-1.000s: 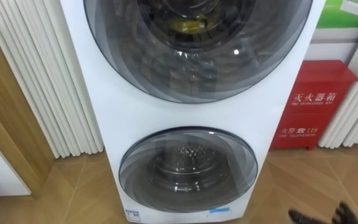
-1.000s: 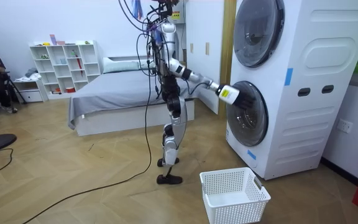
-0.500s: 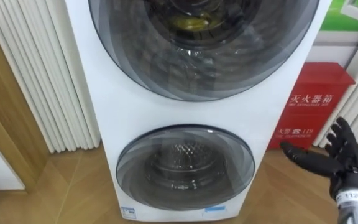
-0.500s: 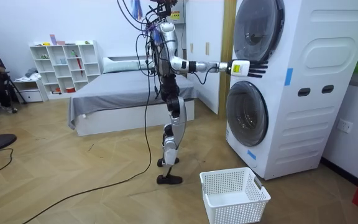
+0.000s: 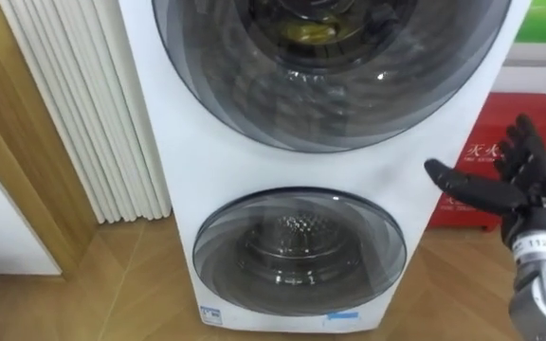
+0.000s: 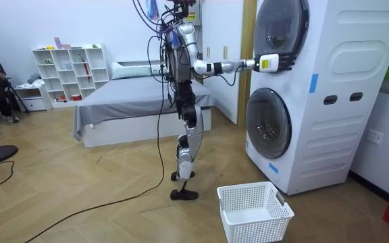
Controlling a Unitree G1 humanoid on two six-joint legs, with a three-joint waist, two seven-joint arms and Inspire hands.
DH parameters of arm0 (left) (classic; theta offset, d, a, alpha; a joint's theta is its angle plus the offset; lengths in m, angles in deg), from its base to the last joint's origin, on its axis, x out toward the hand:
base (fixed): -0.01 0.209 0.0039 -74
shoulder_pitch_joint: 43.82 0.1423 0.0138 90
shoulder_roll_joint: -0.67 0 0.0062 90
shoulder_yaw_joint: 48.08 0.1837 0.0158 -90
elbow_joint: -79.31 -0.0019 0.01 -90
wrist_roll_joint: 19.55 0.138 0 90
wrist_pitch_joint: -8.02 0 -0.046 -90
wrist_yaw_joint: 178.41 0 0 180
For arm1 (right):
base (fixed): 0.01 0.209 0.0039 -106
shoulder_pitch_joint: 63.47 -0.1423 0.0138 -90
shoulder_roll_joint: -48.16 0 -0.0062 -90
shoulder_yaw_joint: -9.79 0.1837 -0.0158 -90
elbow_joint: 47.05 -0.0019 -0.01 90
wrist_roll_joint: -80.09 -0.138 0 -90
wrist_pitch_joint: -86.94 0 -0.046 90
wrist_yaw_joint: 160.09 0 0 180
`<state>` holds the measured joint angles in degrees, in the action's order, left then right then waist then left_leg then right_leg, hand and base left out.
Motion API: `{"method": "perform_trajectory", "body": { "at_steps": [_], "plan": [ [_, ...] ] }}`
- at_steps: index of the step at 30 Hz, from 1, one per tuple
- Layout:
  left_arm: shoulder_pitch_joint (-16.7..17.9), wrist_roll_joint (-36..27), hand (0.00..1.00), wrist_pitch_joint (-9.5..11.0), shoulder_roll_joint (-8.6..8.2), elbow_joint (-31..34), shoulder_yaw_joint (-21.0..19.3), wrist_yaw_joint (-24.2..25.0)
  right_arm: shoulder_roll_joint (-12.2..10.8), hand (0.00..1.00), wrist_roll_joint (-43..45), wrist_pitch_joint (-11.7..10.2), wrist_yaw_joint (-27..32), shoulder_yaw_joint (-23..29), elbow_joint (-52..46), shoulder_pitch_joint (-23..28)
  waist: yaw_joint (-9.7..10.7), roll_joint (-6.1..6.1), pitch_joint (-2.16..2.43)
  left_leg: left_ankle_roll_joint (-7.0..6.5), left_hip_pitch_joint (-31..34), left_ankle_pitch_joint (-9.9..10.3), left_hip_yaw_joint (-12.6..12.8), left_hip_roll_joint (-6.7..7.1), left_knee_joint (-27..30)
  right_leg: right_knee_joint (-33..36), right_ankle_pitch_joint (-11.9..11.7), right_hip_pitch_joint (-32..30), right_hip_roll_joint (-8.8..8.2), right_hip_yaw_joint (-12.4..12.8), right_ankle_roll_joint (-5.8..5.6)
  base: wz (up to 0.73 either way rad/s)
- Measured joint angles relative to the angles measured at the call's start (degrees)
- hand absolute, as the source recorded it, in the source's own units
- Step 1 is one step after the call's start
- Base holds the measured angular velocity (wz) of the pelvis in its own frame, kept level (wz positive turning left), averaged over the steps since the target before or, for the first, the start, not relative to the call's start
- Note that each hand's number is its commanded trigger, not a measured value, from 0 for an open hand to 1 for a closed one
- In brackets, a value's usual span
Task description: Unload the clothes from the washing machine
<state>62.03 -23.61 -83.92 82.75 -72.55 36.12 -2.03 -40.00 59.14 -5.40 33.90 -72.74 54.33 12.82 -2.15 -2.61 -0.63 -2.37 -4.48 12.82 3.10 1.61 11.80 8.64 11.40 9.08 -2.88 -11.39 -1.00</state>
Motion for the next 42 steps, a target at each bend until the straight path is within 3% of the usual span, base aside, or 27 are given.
{"method": "perform_trajectory", "body": {
  "at_steps": [5, 11, 16, 20, 27, 42],
  "plan": [
    [-0.2, 1.98, 0.0, -0.68, 0.68, 0.85, -0.15, 0.04, 0.6, 0.0, 0.0, 0.37, 0.96, 0.02, 1.56, -2.88, -1.12, -0.44, 0.37, 0.0, -0.15, 0.0, -0.65, 0.02, -0.04, 0.02, 0.0, 0.31, 0.05, -0.19, 0.0, 0.06],
    [-0.83, 4.76, 0.0, -0.65, 0.71, 2.2, 0.1, 0.32, 0.97, 0.0, -1.24, 0.58, 1.09, 0.01, 3.86, -6.11, -1.47, -0.58, 0.33, 0.0, -0.26, 0.0, -1.7, 0.11, -0.01, -0.03, 0.0, 0.89, 0.01, -1.33, 0.0, 0.1],
    [-0.61, 6.25, 0.0, -0.62, 0.78, 2.34, -0.21, 0.31, 2.7, 0.0, -4.07, 0.57, 1.35, 0.01, 5.83, -6.73, -2.89, -1.01, 0.07, 0.0, -0.2, 0.0, -1.91, 0.1, -0.05, -0.03, 0.0, 0.94, 0.02, -1.45, 0.0, 0.01],
    [-0.16, 6.51, 0.0, -0.69, 0.98, 2.33, -0.16, 0.3, 3.05, 0.0, -5.43, 0.7, 0.79, -0.01, 10.99, -10.04, -2.99, -1.64, -0.3, 0.01, 0.02, 0.0, -1.93, 0.1, -0.03, -0.02, 0.0, 0.81, 0.02, -1.5, -0.01, 0.0],
    [0.42, 9.38, 0.0, -3.5, 1.84, 2.56, -0.51, 0.54, 3.76, 0.0, -6.52, 1.62, -0.34, -0.05, 16.48, -13.03, -2.88, -2.7, 0.29, 0.0, 0.81, -0.01, -2.21, 0.19, 0.41, 0.03, 0.0, 0.2, -0.03, -1.71, 0.0, 0.0],
    [-0.53, 11.14, 0.0, -4.37, 2.19, 3.32, -3.07, 0.62, 6.43, 0.0, -6.48, 2.71, -2.22, -0.06, 20.18, -14.67, -3.19, -2.33, 0.25, 0.03, 1.91, -0.01, -2.89, 0.21, 1.86, 0.05, 0.0, 0.22, -0.05, -2.97, 0.0, 0.02]
  ]
}}
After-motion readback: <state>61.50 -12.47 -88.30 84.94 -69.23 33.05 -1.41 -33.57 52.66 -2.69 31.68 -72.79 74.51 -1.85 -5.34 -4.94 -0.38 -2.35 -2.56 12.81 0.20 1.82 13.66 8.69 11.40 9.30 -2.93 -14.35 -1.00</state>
